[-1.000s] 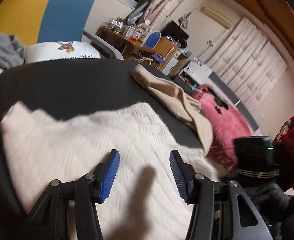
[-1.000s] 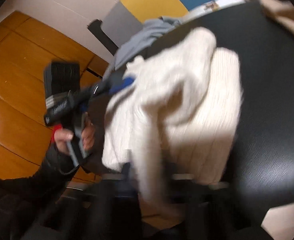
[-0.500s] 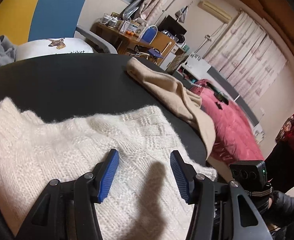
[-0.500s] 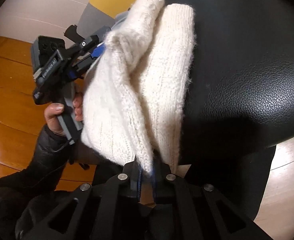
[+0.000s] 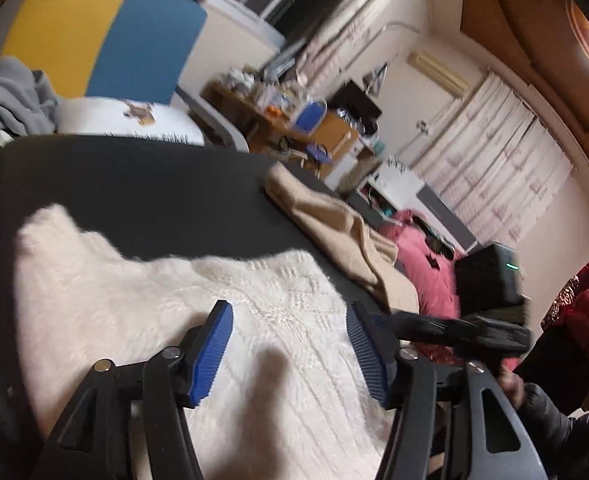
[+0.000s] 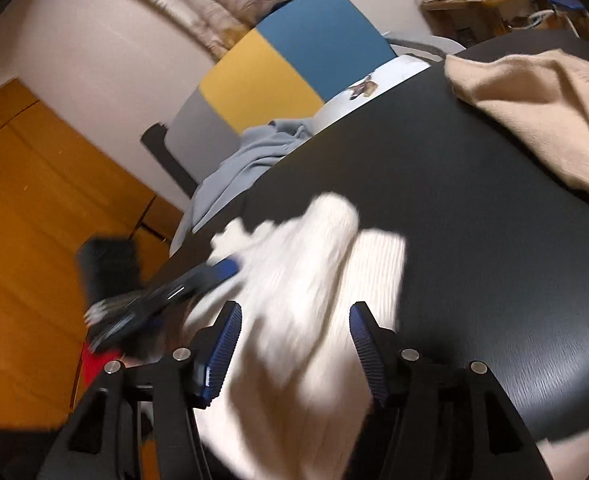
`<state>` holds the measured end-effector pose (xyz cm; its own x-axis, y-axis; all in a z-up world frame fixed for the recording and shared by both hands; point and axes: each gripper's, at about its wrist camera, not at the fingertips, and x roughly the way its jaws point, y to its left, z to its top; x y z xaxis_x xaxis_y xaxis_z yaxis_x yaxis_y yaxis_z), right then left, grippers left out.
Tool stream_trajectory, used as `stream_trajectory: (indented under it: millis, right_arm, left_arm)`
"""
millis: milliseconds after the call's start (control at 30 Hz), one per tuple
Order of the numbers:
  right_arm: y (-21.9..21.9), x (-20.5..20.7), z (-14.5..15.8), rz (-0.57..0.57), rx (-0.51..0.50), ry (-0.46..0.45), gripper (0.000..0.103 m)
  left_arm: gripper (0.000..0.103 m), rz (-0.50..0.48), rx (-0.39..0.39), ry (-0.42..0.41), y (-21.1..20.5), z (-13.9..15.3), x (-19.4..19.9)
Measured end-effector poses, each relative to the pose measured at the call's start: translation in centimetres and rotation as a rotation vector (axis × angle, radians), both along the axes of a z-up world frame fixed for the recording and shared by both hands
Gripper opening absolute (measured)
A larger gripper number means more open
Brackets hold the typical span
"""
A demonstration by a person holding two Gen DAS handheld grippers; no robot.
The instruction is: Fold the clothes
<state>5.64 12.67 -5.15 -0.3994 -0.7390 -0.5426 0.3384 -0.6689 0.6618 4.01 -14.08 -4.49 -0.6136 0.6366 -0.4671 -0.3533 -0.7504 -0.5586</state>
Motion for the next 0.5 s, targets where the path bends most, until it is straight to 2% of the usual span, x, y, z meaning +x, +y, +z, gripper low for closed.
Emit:
stream_trajectory:
  millis: [100, 167, 200, 233, 300, 367, 400, 433, 467, 500]
  right_arm:
    - [-2.4, -2.1, -0.6, 0.030, 0.025, -0.014, 0.059]
    - [-3.8, -2.7, -0.6, 0.065, 0.105, -0.027, 0.056]
    - [-4.4, -2.8, -0.6, 0.082, 0.155, -0.030, 0.038]
    - [-5.0, -2.5, -0.2, 0.097, 0.189, -0.010, 0.026]
    - [-5.5, -1.4, 1.6, 0.096, 0.294, 0.075, 0.020]
    - [-5.1, 0.2, 3.1, 0.069, 0.444, 0.183, 0.020]
    - [-5.1, 0.9, 2.9, 0.064, 0.528, 0.210, 0.019]
    - [-5.0, 1.3, 2.1, 0.062, 0.601, 0.213, 0.019]
    - [-4.6, 1.3, 0.3, 0.067, 0.637, 0.173, 0.019]
    - [-4.0, 1.4, -1.1, 0.063, 0.629, 0.158, 0.019]
  left_arm:
    - [0.063, 0.012, -0.009, 0.029, -0.8, 0.3, 2.3]
    - [0.063, -0.002, -0.044, 0.053, -1.0, 0.3, 4.4]
    - [0.063, -0.014, -0.070, 0.056, -0.9, 0.1, 5.2]
    - [0.063, -0.026, -0.095, 0.058, -0.8, -0.2, 5.9]
    - [0.063, -0.054, -0.156, 0.045, -0.1, -1.4, 7.6]
    - [0.063, -0.089, -0.181, 0.026, 0.5, -2.7, 8.8]
    - [0.062, -0.113, -0.196, -0.029, 1.1, -3.9, 9.0]
    - [0.061, -0.103, -0.204, -0.035, 1.4, -4.3, 9.3]
    - [0.061, -0.089, -0.210, -0.034, 1.8, -4.6, 9.7]
    - [0.061, -0.075, -0.216, -0.034, 2.1, -5.0, 10.1]
